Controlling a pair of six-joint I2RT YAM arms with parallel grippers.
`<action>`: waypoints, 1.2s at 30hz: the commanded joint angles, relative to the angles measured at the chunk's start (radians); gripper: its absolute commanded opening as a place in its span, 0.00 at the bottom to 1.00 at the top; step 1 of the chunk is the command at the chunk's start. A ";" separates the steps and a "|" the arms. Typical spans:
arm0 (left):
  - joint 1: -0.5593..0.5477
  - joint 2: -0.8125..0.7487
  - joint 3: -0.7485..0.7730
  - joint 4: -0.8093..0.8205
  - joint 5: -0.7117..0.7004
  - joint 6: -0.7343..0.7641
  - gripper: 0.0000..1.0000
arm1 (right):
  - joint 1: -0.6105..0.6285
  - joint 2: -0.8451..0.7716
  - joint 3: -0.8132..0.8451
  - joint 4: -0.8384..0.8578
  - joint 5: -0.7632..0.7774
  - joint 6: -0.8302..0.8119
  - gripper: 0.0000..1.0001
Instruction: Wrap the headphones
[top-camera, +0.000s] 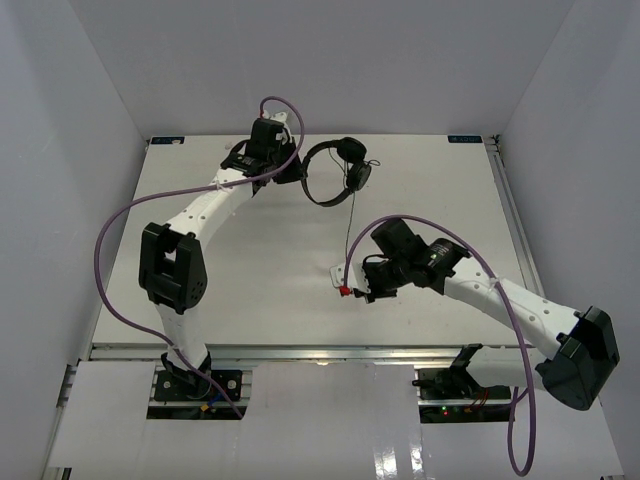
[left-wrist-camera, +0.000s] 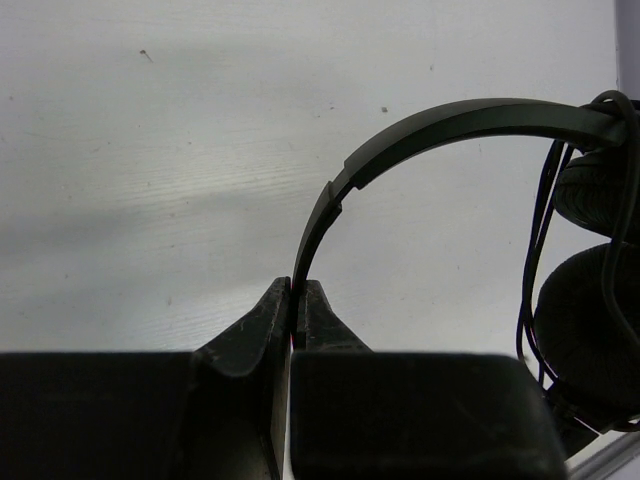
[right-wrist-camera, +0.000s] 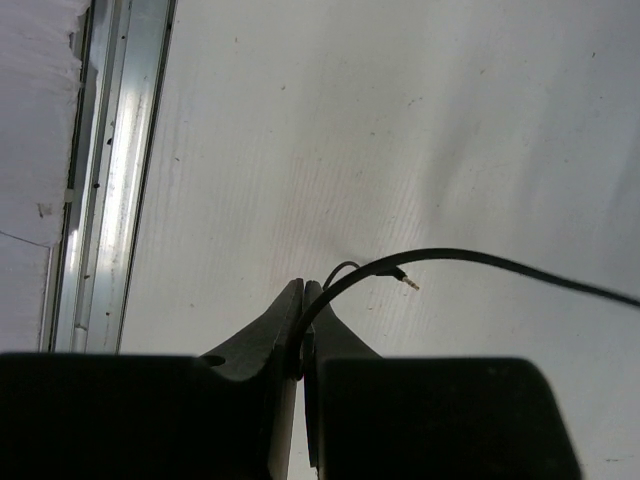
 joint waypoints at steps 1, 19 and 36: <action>0.021 -0.085 -0.016 0.068 0.077 -0.056 0.00 | 0.006 -0.038 -0.017 -0.007 -0.037 -0.034 0.08; -0.020 0.025 -0.140 0.048 -0.102 0.135 0.00 | -0.003 -0.001 0.287 -0.020 0.265 -0.072 0.08; -0.174 -0.131 -0.388 0.062 -0.191 0.365 0.00 | -0.102 0.065 0.216 0.378 0.677 -0.147 0.08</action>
